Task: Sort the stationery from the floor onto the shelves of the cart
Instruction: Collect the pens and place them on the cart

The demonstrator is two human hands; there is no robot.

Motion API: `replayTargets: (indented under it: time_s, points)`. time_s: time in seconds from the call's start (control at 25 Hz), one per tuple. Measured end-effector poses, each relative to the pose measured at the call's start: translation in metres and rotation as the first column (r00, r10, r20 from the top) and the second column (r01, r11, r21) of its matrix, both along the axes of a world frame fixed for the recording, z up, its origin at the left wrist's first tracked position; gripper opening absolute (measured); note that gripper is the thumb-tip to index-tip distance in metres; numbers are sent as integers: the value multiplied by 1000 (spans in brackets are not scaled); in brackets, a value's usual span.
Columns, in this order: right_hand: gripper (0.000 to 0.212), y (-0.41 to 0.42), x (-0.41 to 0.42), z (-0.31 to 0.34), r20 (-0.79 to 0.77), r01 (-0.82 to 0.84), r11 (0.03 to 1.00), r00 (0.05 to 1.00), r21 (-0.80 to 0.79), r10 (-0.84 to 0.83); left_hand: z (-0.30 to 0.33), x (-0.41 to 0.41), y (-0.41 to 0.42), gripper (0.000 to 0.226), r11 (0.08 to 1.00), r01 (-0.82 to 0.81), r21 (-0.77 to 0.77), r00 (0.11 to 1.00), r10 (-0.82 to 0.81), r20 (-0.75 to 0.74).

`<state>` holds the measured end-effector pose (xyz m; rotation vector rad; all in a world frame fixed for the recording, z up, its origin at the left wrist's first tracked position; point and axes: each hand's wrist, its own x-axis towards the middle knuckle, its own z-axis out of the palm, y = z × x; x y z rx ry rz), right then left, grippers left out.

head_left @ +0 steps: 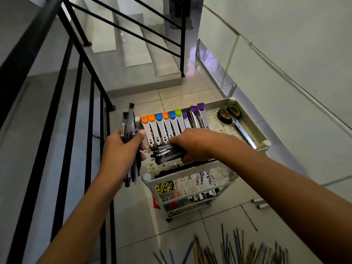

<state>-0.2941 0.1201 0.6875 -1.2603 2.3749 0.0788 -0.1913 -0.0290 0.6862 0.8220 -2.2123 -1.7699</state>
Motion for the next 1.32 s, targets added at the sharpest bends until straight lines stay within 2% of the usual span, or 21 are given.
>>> replayTargets:
  time_s: [0.12,0.4,0.52,0.64,0.72,0.76,0.8,0.84,0.88,0.92,1.0,1.08,1.2,1.32]
  points:
    - [41,-8,3,-12,24,-40,999,999,-8,40,-5,-6,-6,10,998,42,-40,999,-40,28]
    - [58,1,3,-9,144,-1,991,989,-133,20,-6,-22,-6,10,941,182,-284,983,-167,74]
    - [53,16,6,-12,124,8,977,992,-214,19,0,-30,0,15,886,237,-398,972,-214,101]
    - [41,41,3,-13,151,150,915,984,-374,-100,5,-35,9,23,790,338,-511,941,-296,165]
    - [28,58,-1,-14,257,379,783,923,-494,-285,6,-39,19,25,700,419,-578,907,-346,239]
    - [24,65,-3,-15,389,538,647,842,-541,-375,6,-41,27,24,638,462,-616,886,-364,287]
    - [23,70,-4,-13,575,707,452,706,-544,-414,4,-43,33,24,568,497,-656,865,-378,328]
    - [24,72,-4,-9,750,847,247,532,-471,-392,2,-45,42,26,499,524,-691,847,-388,363]
    - [28,74,-4,-6,843,912,112,407,-394,-351,-2,-47,49,28,431,546,-719,830,-394,394]
    - [36,74,-4,-4,863,929,78,364,-361,-350,-5,-48,57,31,371,562,-739,816,-397,421]
    - [50,73,-1,-4,811,915,186,404,-359,-423,-12,-50,70,31,287,580,-762,797,-391,460]
    - [47,69,2,-12,719,864,325,502,-385,-480,-17,-50,82,32,263,582,-770,796,-377,473]
    - [35,63,7,-32,540,753,419,657,-507,-526,-22,-51,87,37,308,550,-776,820,-374,433]
    - [35,57,10,-48,323,627,526,764,-575,-559,-26,-50,80,41,346,529,-775,826,-416,379]
